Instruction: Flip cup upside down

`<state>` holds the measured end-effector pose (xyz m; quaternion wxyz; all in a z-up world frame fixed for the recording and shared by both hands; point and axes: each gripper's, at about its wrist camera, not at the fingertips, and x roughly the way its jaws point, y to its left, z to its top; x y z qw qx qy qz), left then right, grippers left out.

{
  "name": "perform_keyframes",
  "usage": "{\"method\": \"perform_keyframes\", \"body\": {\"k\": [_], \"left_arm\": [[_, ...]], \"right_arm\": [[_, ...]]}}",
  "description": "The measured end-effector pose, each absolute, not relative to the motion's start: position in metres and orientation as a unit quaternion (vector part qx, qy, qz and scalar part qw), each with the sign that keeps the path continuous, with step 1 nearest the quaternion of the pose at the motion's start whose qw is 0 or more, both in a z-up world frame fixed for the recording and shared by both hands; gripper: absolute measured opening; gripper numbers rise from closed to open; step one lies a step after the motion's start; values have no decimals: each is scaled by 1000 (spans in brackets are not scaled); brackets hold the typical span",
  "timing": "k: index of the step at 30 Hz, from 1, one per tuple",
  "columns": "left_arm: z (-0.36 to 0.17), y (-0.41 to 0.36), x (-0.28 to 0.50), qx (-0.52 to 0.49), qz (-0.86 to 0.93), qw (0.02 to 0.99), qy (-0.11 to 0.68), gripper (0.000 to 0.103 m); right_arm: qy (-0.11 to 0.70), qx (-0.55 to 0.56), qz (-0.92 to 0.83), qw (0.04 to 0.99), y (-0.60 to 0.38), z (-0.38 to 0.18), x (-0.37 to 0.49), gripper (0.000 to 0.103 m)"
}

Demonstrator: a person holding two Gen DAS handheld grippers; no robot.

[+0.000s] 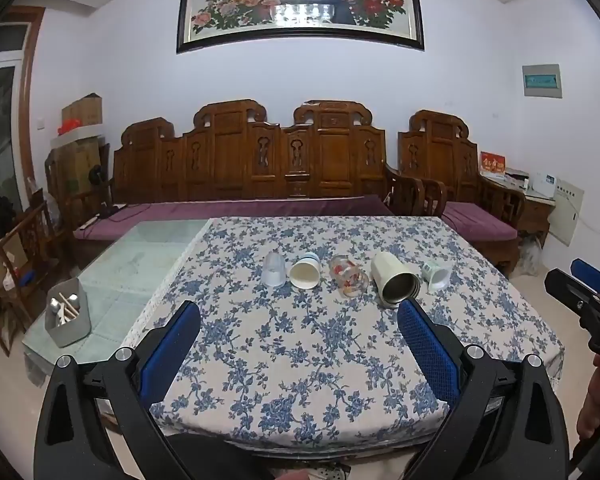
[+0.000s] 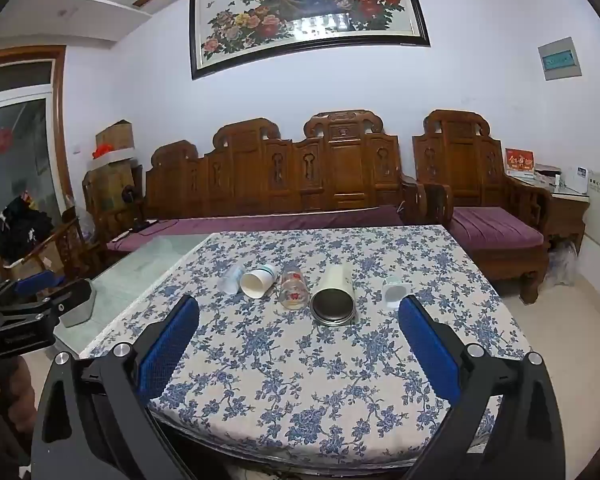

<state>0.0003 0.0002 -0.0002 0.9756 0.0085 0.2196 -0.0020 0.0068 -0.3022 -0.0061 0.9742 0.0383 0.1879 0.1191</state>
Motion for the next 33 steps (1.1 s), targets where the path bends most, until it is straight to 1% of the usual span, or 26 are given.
{"method": "perform_keyframes", "body": {"k": [7,8,13,33], "left_arm": [[0,0,0,7,-4,976,217,95],[0,0,0,7,-4,976,216,95],[2,-2,-1,8,-4,977,215,95],[7,-6,-1,9,-6,978,210,95]], "right_arm": [[187,36,116,975,-305,-6,7,100],[183,38,117,975,-303,2,4,100],[180,37,114,976,-305,4,4,100],[182,37,115,976,-306,-3,4,99]]}}
